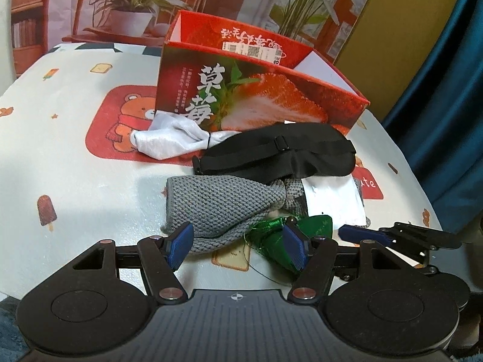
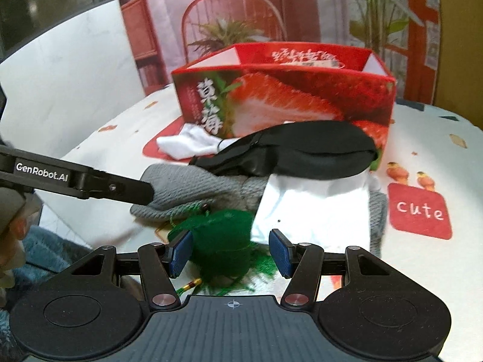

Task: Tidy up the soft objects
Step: 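Move both grippers back to the green tasseled sachet on the pile, then close the left gripper on the green tasseled sachet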

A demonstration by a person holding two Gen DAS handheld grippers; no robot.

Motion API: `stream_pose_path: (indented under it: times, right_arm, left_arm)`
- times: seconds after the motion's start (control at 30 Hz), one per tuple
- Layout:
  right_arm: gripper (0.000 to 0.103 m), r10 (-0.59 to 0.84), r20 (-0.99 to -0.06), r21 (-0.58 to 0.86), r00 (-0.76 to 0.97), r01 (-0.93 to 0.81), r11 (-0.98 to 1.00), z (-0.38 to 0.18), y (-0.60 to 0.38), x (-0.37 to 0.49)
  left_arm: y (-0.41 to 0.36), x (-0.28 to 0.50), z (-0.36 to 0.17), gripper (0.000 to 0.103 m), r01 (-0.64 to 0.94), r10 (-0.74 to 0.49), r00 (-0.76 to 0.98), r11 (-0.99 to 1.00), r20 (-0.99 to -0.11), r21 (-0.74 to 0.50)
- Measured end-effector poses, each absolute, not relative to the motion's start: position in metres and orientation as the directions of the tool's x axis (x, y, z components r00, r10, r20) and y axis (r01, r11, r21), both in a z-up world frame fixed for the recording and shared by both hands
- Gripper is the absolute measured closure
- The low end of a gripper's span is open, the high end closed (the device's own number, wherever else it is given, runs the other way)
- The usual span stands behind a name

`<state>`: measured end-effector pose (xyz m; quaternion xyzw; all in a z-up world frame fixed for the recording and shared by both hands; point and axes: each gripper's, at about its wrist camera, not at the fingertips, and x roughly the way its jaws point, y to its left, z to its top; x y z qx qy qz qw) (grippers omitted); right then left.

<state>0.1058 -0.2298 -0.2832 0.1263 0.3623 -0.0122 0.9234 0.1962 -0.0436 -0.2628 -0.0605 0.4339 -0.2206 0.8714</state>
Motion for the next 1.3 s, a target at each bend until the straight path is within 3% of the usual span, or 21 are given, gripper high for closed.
stream_pose_path:
  times: [0.4, 0.5, 0.87, 1.3]
  right_arm:
    - [0.050, 0.112, -0.701, 0.207, 0.704, 0.051, 0.977, -0.298, -0.215, 0.120]
    - [0.053, 0.126, -0.702, 0.206, 0.701, 0.031, 0.978, -0.301, -0.213, 0.123]
    - [0.058, 0.132, -0.690, 0.230, 0.712, 0.043, 0.972, -0.302, -0.221, 0.123]
    - [0.057, 0.110, -0.696, 0.228, 0.709, 0.073, 0.971, -0.301, -0.225, 0.121]
  left_arm:
    - [-0.056, 0.210, -0.278, 0.044, 0.348, -0.529, 0.428, 0.845, -0.733, -0.407]
    - [-0.058, 0.214, -0.286, 0.047, 0.324, -0.550, 0.396, 0.833, -0.736, -0.449]
    - [-0.054, 0.219, -0.293, 0.048, 0.286, -0.643, 0.369, 0.766, -0.671, -0.576]
    - [-0.077, 0.226, -0.300, 0.046, 0.347, -0.666, 0.331, 0.745, -0.669, -0.570]
